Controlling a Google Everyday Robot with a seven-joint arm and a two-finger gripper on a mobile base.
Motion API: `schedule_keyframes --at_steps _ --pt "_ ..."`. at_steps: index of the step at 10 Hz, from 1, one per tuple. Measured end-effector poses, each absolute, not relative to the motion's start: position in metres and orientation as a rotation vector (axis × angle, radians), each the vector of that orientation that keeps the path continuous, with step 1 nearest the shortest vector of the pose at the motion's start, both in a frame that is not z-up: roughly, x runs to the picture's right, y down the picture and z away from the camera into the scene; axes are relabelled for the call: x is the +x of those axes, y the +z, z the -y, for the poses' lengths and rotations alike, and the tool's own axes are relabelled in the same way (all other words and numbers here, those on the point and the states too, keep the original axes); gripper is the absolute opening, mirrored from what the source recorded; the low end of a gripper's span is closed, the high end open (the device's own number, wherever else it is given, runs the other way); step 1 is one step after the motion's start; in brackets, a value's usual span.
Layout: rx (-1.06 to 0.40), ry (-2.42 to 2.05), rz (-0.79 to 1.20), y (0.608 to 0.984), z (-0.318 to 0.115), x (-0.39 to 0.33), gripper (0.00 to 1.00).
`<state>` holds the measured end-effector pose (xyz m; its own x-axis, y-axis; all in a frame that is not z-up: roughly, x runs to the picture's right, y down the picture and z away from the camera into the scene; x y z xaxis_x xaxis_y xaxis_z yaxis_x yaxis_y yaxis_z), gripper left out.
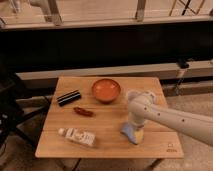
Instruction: Wipe the white sponge on the table
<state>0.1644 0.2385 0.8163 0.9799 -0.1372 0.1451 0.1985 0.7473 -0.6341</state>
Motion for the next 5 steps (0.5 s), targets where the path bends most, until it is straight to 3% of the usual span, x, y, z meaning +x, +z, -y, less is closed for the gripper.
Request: schedule_keyframes --at_steps 3,5 --pt "-0.704 -0.191 0.091 0.8202 -0.2394 0.1629 0.77" --pt "-0.701 -0.204 0.092 0.8231 -0.2377 0.1593 0.8"
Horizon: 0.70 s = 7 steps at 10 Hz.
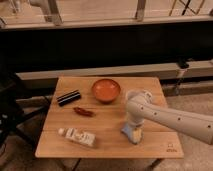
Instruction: Wipe the white sponge on the table
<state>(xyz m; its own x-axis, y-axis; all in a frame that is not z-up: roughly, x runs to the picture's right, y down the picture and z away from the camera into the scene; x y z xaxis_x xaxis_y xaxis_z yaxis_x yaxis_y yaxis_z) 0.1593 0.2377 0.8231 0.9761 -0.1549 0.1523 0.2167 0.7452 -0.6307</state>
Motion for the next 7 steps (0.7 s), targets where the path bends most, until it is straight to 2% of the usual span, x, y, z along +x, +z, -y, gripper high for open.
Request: schedule_keyframes --at_steps 1,2,5,6,7 --pt "-0.701 -0.211 0.093 0.825 -0.237 0.156 0.8" --pt "-0.702 -0.223 0.093 0.827 -0.236 0.153 0.75" --pt "-0.701 -0.232 0.089 0.83 -0.235 0.148 0.48" --pt "-0.702 -0.237 0.088 0.831 -0.235 0.144 0.36" --pt "-0.701 -0.242 0.089 0.833 -0.234 0.142 0.31"
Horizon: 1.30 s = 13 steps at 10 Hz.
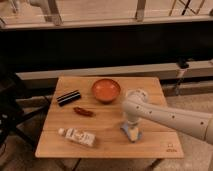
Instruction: Wipe the white sponge on the table
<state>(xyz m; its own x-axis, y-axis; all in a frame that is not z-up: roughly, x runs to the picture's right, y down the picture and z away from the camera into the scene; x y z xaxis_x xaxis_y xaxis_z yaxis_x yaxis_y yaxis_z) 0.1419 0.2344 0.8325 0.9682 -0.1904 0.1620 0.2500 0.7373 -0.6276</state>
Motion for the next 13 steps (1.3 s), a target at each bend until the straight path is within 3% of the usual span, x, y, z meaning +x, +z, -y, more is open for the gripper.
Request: schedule_keyframes --at_steps 3,5,7,9,10,13 --pt "-0.7 -0.246 0.088 0.836 -0.234 0.136 0.35" --pt "-0.698 -0.246 0.09 0.837 -0.233 0.133 0.18" --pt "-0.701 -0.259 0.084 0.842 -0.229 0.122 0.15" --pt "-0.704 -0.255 0.079 0.845 -0.228 0.12 0.05" --pt "-0.702 -0.256 0.077 0.845 -0.228 0.12 0.05" --pt "-0.704 -0.252 0.078 0.845 -0.227 0.119 0.23"
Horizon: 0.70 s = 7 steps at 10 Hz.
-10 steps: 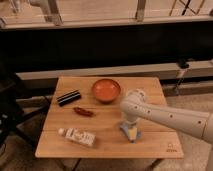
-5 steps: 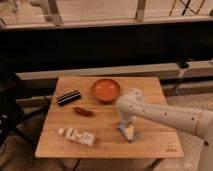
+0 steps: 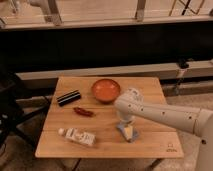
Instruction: Wipe the white sponge on the table
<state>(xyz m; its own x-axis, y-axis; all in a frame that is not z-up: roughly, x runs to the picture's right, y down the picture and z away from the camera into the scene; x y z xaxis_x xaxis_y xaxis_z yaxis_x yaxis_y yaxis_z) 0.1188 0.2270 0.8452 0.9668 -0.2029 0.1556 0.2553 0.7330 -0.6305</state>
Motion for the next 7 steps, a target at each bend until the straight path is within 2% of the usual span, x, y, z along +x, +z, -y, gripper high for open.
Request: schedule_keyframes --at_steps 1,3,6,7 --pt "-0.707 -0.241 0.074 0.8497 -0.2238 0.1178 0.2" --pt "-0.705 -0.243 0.074 0.8486 -0.223 0.1178 0.05" --pt "-0.713 -0.242 0.065 0.8526 -0.219 0.1167 0.02" --pt "-0.711 -0.241 0.063 0.856 -0.2165 0.1155 0.06"
